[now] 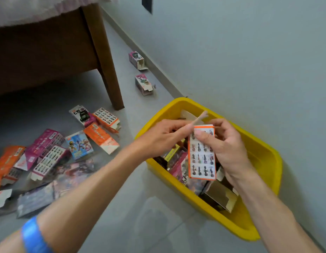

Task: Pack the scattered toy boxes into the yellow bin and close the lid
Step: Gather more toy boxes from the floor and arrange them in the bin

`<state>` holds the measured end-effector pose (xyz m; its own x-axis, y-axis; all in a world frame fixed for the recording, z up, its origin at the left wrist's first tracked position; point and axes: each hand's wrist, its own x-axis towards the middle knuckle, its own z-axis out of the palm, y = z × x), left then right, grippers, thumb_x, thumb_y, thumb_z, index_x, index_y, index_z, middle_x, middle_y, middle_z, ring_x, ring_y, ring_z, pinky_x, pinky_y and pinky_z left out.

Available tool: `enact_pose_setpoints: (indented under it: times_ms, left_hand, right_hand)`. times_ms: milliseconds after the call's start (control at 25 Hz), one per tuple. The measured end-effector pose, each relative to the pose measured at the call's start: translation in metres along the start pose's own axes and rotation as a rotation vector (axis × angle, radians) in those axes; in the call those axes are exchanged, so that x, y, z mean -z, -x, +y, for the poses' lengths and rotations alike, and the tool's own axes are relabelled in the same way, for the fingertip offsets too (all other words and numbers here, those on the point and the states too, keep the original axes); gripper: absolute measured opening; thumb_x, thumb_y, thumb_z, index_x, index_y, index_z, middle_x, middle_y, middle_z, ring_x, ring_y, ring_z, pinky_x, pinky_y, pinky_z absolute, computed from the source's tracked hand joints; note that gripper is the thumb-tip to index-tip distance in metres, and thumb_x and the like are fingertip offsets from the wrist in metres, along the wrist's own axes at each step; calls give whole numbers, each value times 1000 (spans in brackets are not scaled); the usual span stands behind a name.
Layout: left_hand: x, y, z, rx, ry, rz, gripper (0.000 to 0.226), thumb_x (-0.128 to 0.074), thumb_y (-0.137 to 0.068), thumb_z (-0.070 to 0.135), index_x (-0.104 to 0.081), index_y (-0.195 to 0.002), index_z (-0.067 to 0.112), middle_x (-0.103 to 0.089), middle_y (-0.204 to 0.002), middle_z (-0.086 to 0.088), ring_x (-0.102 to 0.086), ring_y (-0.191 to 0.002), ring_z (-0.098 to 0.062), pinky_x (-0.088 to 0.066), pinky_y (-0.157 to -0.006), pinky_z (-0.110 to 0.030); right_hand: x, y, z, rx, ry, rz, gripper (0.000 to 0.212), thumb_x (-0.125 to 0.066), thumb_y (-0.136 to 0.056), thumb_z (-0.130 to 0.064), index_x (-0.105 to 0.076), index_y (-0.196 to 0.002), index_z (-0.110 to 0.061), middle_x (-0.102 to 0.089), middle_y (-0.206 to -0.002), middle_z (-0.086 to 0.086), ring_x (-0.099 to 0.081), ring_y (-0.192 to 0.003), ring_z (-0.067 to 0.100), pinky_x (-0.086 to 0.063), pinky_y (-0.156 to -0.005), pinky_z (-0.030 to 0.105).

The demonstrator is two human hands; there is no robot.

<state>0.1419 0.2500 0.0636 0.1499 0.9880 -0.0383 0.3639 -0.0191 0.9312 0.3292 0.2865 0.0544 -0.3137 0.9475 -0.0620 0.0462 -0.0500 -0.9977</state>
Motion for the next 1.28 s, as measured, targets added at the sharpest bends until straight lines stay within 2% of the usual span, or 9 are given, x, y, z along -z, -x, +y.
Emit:
enact_pose_setpoints:
  times_ms: [200,280,400,680,800,880,1000,1120,1280]
  left_hand:
    - [-44,-7,-31,253,-645,-606,69,-27,-95,71,-63,-126,21,-63,-124,-4,-58,-109,-23,-49,-95,-44]
    - [-56,-14,-35,399,-844,-738,78,-18,-94,74,-59,-131,20,-60,-127,-7,-55,-107,-28,-47,-95,-44]
    - [-53,-21,-42,419,-972,-636,61,-22,-102,55,-58,-129,14,-58,-129,-11,-53,-104,-31,-42,-85,-39]
    - [-41,-6,-49,454,-918,-567,47,-29,-104,41,-57,-130,14,-57,-132,-10,-53,-118,-31,-44,-102,-47]
    - [-39,-6,-46,438,-887,-573,48,-25,-105,39,-56,-132,13,-54,-137,-10,-51,-119,-30,-44,-100,-45]
    - [-38,-3,-43,377,-952,-553,48,-27,-104,43,-61,-126,17,-59,-131,-7,-54,-110,-28,-47,-91,-40]
    - [-39,5,-37,303,-991,-518,45,-31,-104,44,-66,-113,17,-65,-113,-6,-55,-93,-26,-45,-74,-36]
    - [-20,27,-39,68,-804,-278,31,-46,-101,34,-70,-109,16,-69,-107,-3,-62,-100,-26,-46,-74,-35]
    - [37,97,-84,46,-561,638,25,-59,-90,14,-68,-114,12,-66,-118,-7,-57,-110,-26,-43,-94,-38]
  right_hand:
    - [57,5,47,-221,265,257,69,-84,-77,-33,-42,-130,-45,-68,-100,-4,-74,-72,8,-53,-48,17]
    - [56,7,65,-214,320,239,47,-80,-81,-36,-53,-118,-45,-66,-102,-4,-73,-75,9,-56,-51,22]
    - [42,7,85,-216,430,205,23,-75,-83,-45,-60,-91,-30,-69,-99,1,-72,-77,12,-55,-55,27]
    - [27,1,95,-255,892,39,43,-64,-86,-60,-59,-71,-19,-73,-86,0,-65,-68,4,-45,-51,21]
    - [28,0,99,-58,1549,-44,56,-49,-84,-75,-64,-101,-24,-72,-100,-2,-63,-100,21,-46,-83,41]
    - [30,-3,94,-186,1582,-176,55,-41,-91,-71,-55,-120,-27,-73,-107,-1,-61,-111,26,-41,-92,46]
    - [30,-1,81,-339,1621,-365,47,-29,-100,-60,-66,-101,-30,-72,-101,-1,-59,-111,26,-38,-97,48]
    - [12,11,68,14,1710,-47,33,-50,-96,-47,-68,-85,-21,-70,-85,5,-59,-86,29,-43,-81,42]
    - [-67,41,42,680,1118,19,18,-57,-89,-27,-64,-77,-16,-63,-71,5,-44,-67,28,-30,-63,38]
